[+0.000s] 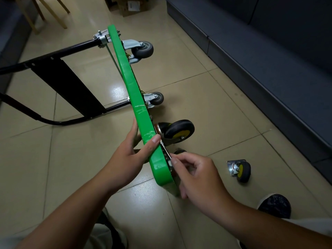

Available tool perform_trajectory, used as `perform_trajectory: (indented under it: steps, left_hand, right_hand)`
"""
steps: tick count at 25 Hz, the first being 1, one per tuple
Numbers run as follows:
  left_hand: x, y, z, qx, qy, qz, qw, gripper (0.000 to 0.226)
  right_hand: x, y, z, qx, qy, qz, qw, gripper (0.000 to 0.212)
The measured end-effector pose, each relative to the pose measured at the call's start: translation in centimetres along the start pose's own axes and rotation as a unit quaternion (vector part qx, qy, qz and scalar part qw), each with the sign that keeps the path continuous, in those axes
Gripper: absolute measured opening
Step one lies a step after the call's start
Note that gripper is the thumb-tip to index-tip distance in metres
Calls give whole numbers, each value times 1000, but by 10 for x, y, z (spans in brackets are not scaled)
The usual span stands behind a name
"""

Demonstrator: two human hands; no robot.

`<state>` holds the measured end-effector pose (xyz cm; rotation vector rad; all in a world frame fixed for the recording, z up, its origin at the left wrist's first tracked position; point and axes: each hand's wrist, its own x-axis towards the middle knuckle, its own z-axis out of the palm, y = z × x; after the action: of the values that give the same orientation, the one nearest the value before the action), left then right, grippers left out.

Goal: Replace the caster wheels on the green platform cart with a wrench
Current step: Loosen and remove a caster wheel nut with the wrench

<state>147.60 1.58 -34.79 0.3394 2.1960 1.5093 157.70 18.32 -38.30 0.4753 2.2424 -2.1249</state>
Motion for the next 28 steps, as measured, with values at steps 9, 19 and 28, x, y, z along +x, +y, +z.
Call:
perform_trajectory:
  steps: [9, 19, 28]
  left_hand:
    - [-3, 5, 3, 21, -8, 19, 1000, 99]
    - [-6, 5, 9, 16, 4, 23, 1000, 80]
    - [-7, 7, 8, 23, 9, 24, 999, 82]
  right_hand:
    - [1, 16, 15, 16, 2, -59, 998, 18]
    - [28, 66, 18, -197, 44, -277, 939, 23]
    - [80, 100, 14, -362, 70, -390, 844, 30]
